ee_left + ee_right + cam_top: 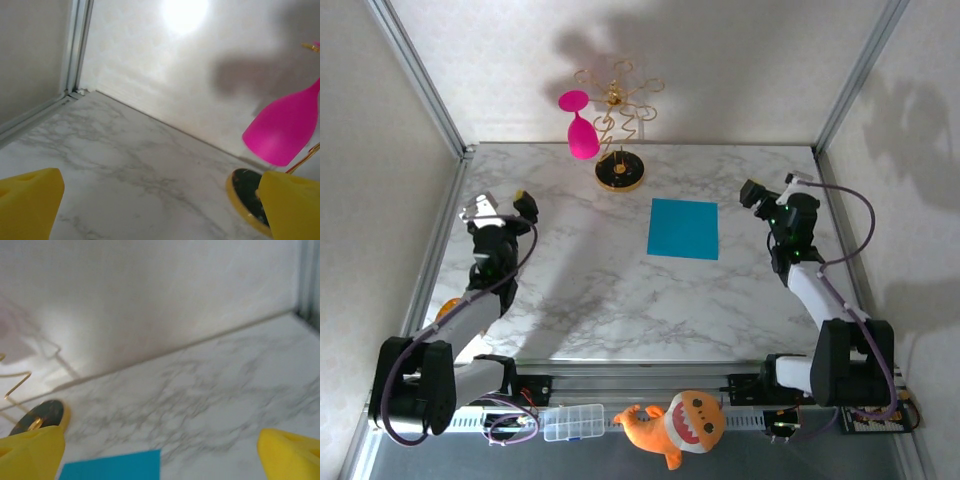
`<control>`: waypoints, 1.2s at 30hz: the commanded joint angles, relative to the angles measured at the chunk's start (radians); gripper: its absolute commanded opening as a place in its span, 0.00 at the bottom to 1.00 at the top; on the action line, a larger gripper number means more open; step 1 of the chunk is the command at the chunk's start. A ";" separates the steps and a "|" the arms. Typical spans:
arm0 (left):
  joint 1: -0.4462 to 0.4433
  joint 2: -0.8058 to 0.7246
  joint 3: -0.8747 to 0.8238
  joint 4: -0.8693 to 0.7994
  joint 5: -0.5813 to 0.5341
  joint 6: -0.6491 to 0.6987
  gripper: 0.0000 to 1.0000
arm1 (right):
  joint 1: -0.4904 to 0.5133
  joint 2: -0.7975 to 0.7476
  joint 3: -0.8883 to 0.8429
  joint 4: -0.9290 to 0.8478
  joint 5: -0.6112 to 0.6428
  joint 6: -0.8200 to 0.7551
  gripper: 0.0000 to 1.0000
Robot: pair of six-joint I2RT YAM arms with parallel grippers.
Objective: Fold a paper plane with a square sheet of paper (pick it up from the middle)
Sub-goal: Move the square sheet of paper to the center of the table.
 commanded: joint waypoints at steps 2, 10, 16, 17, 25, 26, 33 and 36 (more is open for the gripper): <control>-0.005 0.035 0.113 -0.310 0.175 -0.185 0.99 | 0.065 0.130 0.091 -0.265 -0.146 0.138 0.99; -0.075 0.215 0.215 -0.331 0.510 -0.265 0.99 | 0.213 0.398 0.260 -0.301 -0.183 0.225 0.92; -0.182 0.314 0.273 -0.363 0.515 -0.258 0.99 | 0.252 0.586 0.419 -0.374 -0.147 0.258 0.85; -0.196 0.328 0.278 -0.361 0.514 -0.265 0.99 | 0.254 0.613 0.446 -0.389 -0.146 0.259 0.84; -0.215 0.406 0.286 -0.334 0.517 -0.326 0.99 | 0.282 0.738 0.566 -0.482 -0.099 0.253 0.83; -0.214 0.411 0.288 -0.337 0.516 -0.328 0.99 | 0.287 0.742 0.564 -0.490 -0.090 0.254 0.83; -0.215 0.440 0.308 -0.372 0.484 -0.326 0.99 | 0.353 0.722 0.474 -0.517 -0.061 0.318 0.83; -0.214 0.442 0.308 -0.373 0.468 -0.328 0.99 | 0.412 0.695 0.431 -0.543 -0.041 0.386 0.83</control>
